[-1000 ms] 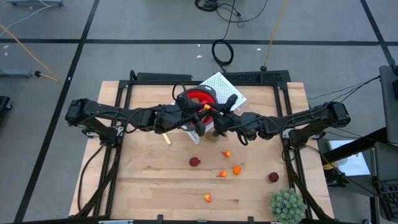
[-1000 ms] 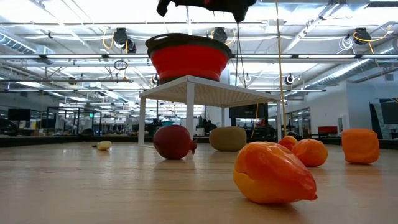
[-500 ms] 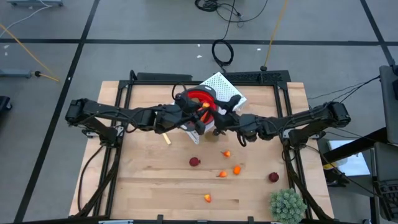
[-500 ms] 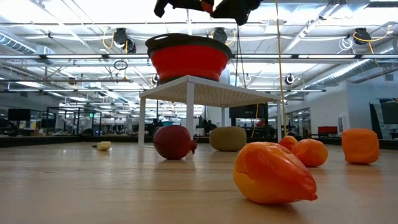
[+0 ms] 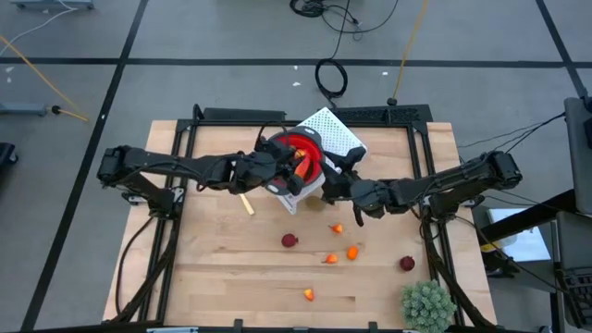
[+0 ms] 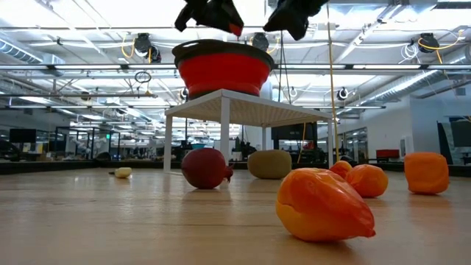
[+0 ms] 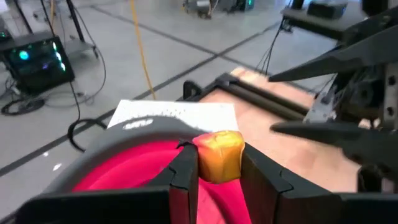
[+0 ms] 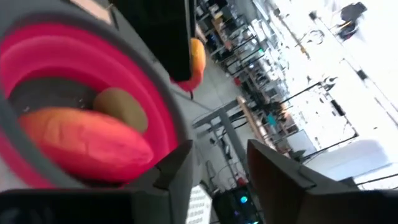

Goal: Pick & Place Fruit
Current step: Put the peach into the red strainer bowl on the shelf

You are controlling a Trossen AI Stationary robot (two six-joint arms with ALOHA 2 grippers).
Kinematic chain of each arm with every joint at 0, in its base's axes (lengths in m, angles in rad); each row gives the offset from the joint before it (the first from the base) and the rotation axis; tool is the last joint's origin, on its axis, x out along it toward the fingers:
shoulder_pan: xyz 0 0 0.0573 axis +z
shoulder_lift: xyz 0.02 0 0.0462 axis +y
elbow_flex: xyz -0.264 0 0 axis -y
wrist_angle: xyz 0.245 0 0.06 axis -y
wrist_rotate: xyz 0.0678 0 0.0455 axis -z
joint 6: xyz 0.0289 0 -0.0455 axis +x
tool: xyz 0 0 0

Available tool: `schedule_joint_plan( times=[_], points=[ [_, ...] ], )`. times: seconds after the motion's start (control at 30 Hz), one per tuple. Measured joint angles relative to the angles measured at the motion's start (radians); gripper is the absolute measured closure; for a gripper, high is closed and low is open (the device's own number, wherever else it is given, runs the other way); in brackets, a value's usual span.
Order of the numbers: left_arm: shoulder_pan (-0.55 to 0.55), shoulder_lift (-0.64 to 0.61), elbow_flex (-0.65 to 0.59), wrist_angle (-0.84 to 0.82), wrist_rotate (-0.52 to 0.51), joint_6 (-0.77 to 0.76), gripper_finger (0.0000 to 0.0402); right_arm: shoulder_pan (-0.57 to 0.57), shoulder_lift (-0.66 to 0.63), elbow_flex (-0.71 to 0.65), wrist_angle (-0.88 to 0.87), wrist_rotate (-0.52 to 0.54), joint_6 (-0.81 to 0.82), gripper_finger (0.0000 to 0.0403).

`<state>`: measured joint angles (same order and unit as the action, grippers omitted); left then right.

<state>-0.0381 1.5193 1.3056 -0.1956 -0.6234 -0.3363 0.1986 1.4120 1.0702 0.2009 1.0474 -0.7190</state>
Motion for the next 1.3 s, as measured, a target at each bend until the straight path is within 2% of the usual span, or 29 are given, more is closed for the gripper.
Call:
schedule_joint_plan(
  times=[0.23, 0.37, 0.67, 0.83, 1.07, 1.3],
  points=[
    [0.023, -0.031, -0.001, -0.176, 0.090, -0.130, 0.0316, 0.001, -0.013, -0.001, -0.161, -0.008, 0.156, 0.0349],
    [0.034, -0.061, 0.000, -0.248, 0.156, -0.199, 0.0316, 0.000, -0.056, -0.002, -0.233, -0.093, 0.249, 0.0395],
    [0.076, -0.082, 0.000, -0.342, 0.344, -0.332, 0.0316, -0.010, -0.208, -0.083, -0.266, -0.288, 0.405, 0.0400],
    [0.108, -0.082, 0.000, -0.381, 0.436, -0.400, 0.0316, -0.010, -0.297, -0.148, -0.270, -0.294, 0.478, 0.0400],
    [0.134, -0.081, 0.000, -0.429, 0.479, -0.418, 0.0316, -0.010, -0.396, -0.225, -0.258, -0.294, 0.552, 0.0402],
    [0.143, -0.081, 0.000, -0.448, 0.485, -0.445, 0.0316, -0.010, -0.439, -0.289, -0.203, -0.293, 0.570, 0.0402]
  ],
)
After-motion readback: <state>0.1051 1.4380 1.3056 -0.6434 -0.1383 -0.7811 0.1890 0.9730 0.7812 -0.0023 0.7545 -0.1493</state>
